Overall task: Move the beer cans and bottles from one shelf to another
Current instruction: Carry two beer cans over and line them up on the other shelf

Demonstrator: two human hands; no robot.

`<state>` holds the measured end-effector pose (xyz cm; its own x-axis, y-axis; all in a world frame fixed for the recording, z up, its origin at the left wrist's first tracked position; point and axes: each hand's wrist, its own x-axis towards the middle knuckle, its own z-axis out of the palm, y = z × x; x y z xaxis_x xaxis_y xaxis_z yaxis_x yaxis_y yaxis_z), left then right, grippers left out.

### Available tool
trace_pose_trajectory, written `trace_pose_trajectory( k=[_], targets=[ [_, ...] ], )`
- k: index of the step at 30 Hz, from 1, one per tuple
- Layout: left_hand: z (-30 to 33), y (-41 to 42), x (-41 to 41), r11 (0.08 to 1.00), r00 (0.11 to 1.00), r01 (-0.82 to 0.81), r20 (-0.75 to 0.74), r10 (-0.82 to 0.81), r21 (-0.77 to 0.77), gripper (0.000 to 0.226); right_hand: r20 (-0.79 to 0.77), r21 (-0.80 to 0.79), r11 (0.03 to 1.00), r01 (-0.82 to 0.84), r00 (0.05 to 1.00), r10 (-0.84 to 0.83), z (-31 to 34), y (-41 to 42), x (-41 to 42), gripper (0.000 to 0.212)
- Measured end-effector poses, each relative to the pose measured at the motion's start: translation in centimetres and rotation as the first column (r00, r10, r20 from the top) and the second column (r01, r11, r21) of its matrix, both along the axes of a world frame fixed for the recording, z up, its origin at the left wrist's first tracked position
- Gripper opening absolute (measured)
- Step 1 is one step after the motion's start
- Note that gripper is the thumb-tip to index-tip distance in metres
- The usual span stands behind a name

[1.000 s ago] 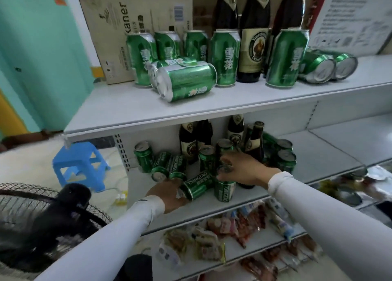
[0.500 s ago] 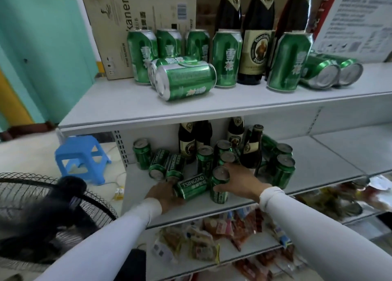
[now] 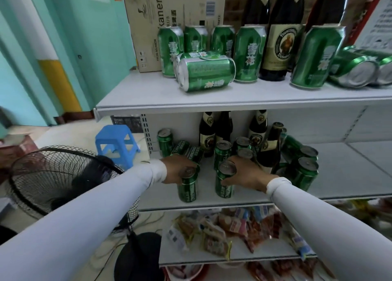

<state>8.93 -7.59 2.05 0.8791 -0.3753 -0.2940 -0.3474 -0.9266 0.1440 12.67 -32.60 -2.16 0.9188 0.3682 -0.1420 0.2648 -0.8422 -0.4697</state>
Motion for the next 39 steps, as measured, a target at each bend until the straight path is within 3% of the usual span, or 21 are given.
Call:
trace_pose_trajectory(
  k=[5,10,15,19,22,27,32,39],
  targets=[
    [-1.3,-1.0,-0.2,0.988,0.995,-0.094,-0.022,0.092,-0.118,0.063,-0.021,0.065,0.998,-0.013,1.000,0.014,-0.7,-0.2,0.2,0.068],
    [-2.7,-0.7,-1.2,0.916,0.955,-0.286,-0.003,0.297,-0.282,0.075,-0.074,0.137,0.990,0.028,0.997,-0.018,-1.5,0.1,0.2,0.086],
    [-4.0,-1.0,-1.6,0.867,0.943,-0.300,0.016,0.334,-0.398,0.073,-0.029,0.086,0.994,0.069,0.997,-0.067,-1.2,0.6,-1.0,0.087],
    [-3.4,-1.1,-1.2,0.906,0.979,-0.157,0.059,0.195,-0.394,0.064,0.020,0.032,0.990,0.138,0.990,-0.138,0.6,-0.1,-3.0,0.067],
    [-1.5,-2.6,-0.8,0.909,0.996,-0.037,0.063,0.069,-0.416,0.059,0.091,0.051,0.966,0.254,0.962,-0.258,3.2,-1.8,-5.1,0.070],
    [1.6,-10.1,-0.2,0.800,0.972,0.236,0.132,-0.195,-0.552,0.037,0.244,0.061,0.882,0.467,0.850,-0.467,8.5,-8.5,-10.2,0.071],
    [2.7,-22.9,-1.4,0.707,0.901,0.426,0.197,-0.386,-0.565,0.074,0.308,0.133,0.709,0.692,0.651,-0.694,11.8,-18.9,-18.5,0.060],
    [4.1,-45.5,-7.3,0.527,0.729,0.642,0.230,-0.645,-0.557,0.072,0.366,0.071,0.453,0.889,0.399,-0.840,12.8,-35.9,-29.9,0.076]
  ],
)
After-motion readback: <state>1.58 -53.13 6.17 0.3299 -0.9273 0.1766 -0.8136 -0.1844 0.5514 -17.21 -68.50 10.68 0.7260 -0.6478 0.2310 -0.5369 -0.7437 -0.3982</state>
